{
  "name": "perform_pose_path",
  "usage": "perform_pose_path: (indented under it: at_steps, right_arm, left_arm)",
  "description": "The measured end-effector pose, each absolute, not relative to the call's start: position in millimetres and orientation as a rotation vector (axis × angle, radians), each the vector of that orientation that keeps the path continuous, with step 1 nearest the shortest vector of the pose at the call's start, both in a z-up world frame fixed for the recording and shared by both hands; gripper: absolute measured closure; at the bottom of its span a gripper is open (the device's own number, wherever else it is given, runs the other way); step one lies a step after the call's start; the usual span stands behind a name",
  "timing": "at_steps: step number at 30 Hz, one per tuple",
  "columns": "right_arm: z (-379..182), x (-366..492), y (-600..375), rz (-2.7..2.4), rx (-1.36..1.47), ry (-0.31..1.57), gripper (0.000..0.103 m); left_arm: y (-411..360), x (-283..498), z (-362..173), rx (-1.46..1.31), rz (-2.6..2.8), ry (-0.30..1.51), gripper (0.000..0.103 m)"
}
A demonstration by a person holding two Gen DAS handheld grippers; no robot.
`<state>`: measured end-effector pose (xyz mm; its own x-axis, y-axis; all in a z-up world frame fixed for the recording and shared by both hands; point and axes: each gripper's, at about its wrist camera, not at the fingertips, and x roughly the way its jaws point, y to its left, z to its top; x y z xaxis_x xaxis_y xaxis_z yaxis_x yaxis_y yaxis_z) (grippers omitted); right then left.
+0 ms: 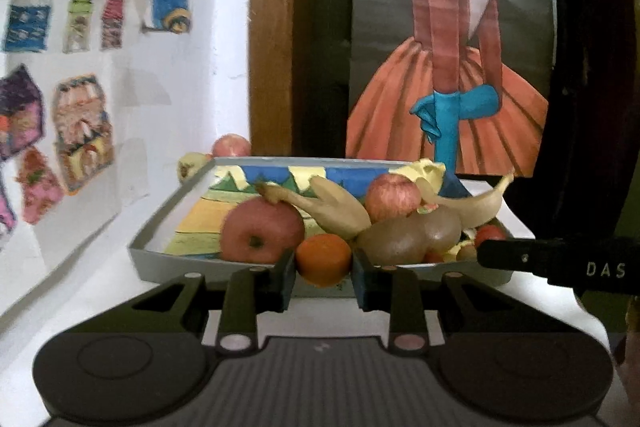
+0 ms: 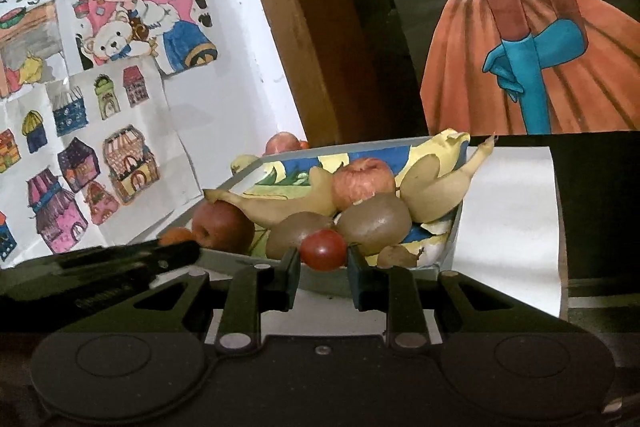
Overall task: Organize fruits
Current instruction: 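Lift the orange with the left tool toward the tray while the right tool carries the tomato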
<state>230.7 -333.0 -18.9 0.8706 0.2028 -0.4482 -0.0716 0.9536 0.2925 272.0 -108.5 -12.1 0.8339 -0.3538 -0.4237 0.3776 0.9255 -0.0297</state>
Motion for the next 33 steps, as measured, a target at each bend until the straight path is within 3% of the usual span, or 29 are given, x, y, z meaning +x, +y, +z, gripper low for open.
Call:
perform_pose_path:
  at_steps: [16, 33]
  right_arm:
    - [42.7, 202.7, -329.2, 0.194, 0.220, 0.371, 0.076]
    - [-8.2, 245.5, -338.6, 0.115, 0.180, 0.430, 0.075]
  left_arm:
    - [-93.4, 225.9, 117.0, 0.061, -0.328, 0.309, 0.070]
    - [-126.2, 310.7, 12.8, -0.025, -0.395, 0.456, 0.070]
